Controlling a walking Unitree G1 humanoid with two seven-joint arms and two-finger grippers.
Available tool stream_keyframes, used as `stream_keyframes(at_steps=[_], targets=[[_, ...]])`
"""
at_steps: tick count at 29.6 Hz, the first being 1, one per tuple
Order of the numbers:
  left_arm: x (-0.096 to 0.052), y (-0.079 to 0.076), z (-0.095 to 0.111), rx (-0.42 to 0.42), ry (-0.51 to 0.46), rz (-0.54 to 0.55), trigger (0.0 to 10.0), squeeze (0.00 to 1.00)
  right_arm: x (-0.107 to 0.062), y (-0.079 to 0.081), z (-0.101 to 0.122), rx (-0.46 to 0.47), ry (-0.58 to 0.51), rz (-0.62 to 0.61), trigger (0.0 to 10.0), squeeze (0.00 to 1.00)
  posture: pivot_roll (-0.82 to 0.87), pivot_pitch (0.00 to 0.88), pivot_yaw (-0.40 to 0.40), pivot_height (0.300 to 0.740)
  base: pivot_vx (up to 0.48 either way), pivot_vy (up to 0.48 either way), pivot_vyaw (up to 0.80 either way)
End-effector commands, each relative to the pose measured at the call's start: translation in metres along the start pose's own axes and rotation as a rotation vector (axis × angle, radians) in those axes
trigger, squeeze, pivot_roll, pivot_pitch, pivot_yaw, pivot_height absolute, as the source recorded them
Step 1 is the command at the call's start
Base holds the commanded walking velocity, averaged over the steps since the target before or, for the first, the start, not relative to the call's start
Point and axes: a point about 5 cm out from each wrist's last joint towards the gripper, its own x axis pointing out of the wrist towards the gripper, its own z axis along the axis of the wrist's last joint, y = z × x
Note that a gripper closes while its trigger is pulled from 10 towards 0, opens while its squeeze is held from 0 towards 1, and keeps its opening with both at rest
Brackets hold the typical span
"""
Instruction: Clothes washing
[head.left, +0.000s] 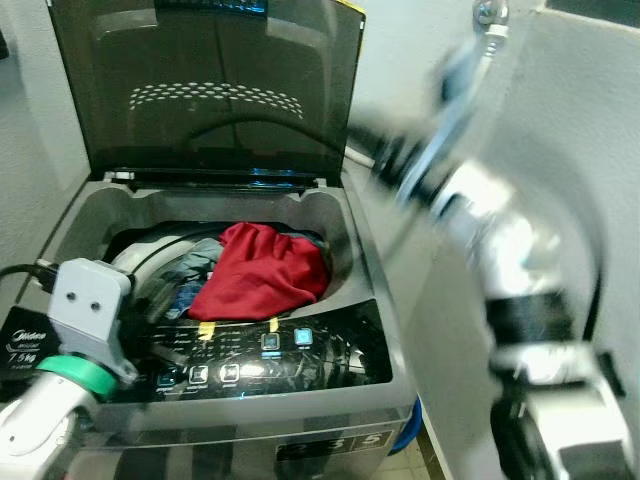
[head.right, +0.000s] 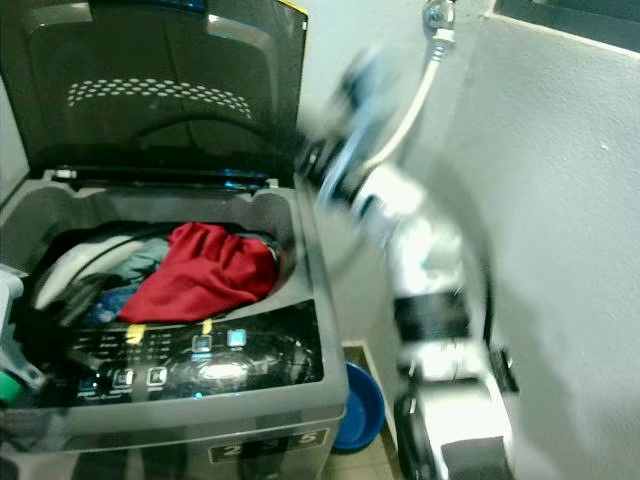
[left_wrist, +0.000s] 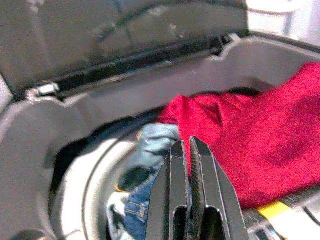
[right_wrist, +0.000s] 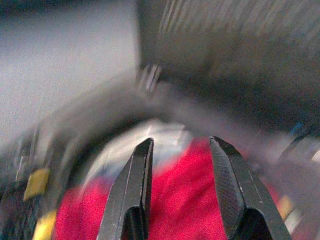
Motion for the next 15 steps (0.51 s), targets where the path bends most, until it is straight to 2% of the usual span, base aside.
stream_keyframes(at_steps=[1, 2, 3, 4, 5, 6, 9, 10, 11, 13, 14, 15], targets=[[0.001, -0.013, 0.001, -0.034, -0.012, -0.090, 10.0, 0.00, 0.002, 0.008, 0.016, -0.086, -0.005, 0.046, 10.0, 0.00, 0.07, 0.010, -0.008, 0.740, 0.000, 0.000, 0.00], [0.001, -0.022, 0.007, -0.065, -0.055, -0.153, 10.0, 0.00, 0.003, 0.007, 0.016, -0.093, -0.007, 0.046, 10.0, 0.00, 0.07, 0.012, -0.006, 0.740, 0.000, 0.000, 0.00], [0.001, -0.022, 0.007, -0.065, -0.055, -0.153, 10.0, 0.00, 0.003, 0.007, 0.016, -0.093, -0.007, 0.046, 10.0, 0.00, 0.07, 0.012, -0.006, 0.740, 0.000, 0.000, 0.00], [0.000, -0.028, 0.012, -0.089, -0.087, -0.200, 10.0, 0.00, 0.004, 0.007, 0.016, -0.094, -0.005, 0.053, 10.0, 0.00, 0.07, 0.012, -0.006, 0.740, 0.000, 0.000, 0.00], [-0.001, -0.032, 0.018, -0.121, -0.125, -0.220, 10.0, 0.00, 0.003, 0.009, 0.014, -0.127, 0.033, 0.114, 10.0, 0.00, 0.07, 0.017, -0.005, 0.740, 0.000, 0.000, 0.00], [-0.001, -0.032, 0.018, -0.121, -0.125, -0.220, 10.0, 0.00, 0.003, 0.009, 0.014, -0.127, 0.033, 0.114, 10.0, 0.00, 0.07, 0.017, -0.005, 0.740, 0.000, 0.000, 0.00], [0.003, -0.016, 0.013, -0.068, -0.090, -0.061, 10.0, 0.00, -0.003, 0.017, 0.007, -0.199, 0.134, 0.258, 10.0, 0.00, 0.06, 0.030, -0.019, 0.740, 0.000, 0.000, 0.00], [0.003, -0.016, 0.013, -0.068, -0.090, -0.061, 10.0, 0.00, -0.003, 0.017, 0.007, -0.199, 0.134, 0.258, 10.0, 0.00, 0.06, 0.030, -0.019, 0.740, 0.000, 0.000, 0.00], [0.002, -0.005, 0.009, -0.021, -0.062, 0.023, 10.0, 0.00, -0.006, 0.022, 0.002, -0.239, 0.208, 0.360, 10.0, 0.00, 0.06, 0.041, -0.032, 0.740, 0.000, 0.000, 0.00], [-0.001, 0.002, 0.006, -0.003, -0.039, 0.077, 10.0, 0.00, -0.005, 0.028, -0.004, -0.287, 0.283, 0.476, 10.0, 0.00, 0.07, 0.046, -0.038, 0.740, 0.000, 0.000, 0.00], [-0.001, 0.002, 0.006, -0.003, -0.039, 0.077, 10.0, 0.00, -0.005, 0.028, -0.004, -0.287, 0.283, 0.476, 10.0, 0.00, 0.07, 0.046, -0.038, 0.740, 0.000, 0.000, 0.00], [-0.003, 0.005, 0.005, -0.002, -0.034, 0.095, 10.0, 0.00, -0.005, 0.030, -0.006, -0.307, 0.312, 0.528, 10.0, 0.00, 0.07, 0.046, -0.038, 0.740, 0.000, 0.000, 0.00]])
